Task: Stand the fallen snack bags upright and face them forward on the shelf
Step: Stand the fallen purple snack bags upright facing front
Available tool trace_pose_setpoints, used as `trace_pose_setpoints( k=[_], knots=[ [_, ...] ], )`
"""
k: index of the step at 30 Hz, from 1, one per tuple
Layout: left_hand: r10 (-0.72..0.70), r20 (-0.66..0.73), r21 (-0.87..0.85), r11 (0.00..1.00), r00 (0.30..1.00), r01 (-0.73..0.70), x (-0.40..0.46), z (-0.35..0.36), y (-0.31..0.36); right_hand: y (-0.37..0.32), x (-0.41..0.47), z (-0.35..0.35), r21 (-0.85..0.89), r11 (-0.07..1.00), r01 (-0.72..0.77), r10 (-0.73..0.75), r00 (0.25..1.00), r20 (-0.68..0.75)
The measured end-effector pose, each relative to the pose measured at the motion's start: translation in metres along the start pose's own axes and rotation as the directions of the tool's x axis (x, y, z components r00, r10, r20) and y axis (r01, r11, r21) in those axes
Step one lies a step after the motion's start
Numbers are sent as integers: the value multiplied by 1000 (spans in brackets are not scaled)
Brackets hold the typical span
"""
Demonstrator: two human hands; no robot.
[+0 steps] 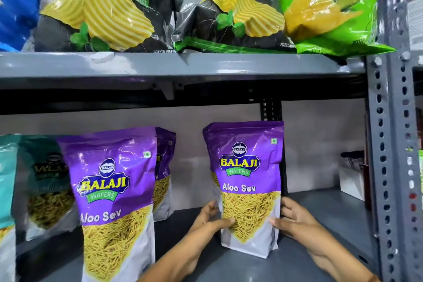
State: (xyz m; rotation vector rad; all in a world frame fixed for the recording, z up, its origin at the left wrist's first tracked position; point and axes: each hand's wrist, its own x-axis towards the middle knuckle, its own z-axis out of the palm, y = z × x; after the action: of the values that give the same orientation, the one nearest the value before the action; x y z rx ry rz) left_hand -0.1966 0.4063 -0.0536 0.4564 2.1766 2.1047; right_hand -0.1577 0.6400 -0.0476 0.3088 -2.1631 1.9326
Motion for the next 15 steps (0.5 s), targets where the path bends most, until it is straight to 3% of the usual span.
trace_pose_setpoints(
  k=[9,15],
  knots=[
    [101,-111,15,995,989,-100,6,2,-14,6,18,-2,-17,994,-112,112,994,17],
    [71,41,71,995,997,-73,8,-2,-14,4,21,-9,20,993,-113,109,982,153]
  ],
)
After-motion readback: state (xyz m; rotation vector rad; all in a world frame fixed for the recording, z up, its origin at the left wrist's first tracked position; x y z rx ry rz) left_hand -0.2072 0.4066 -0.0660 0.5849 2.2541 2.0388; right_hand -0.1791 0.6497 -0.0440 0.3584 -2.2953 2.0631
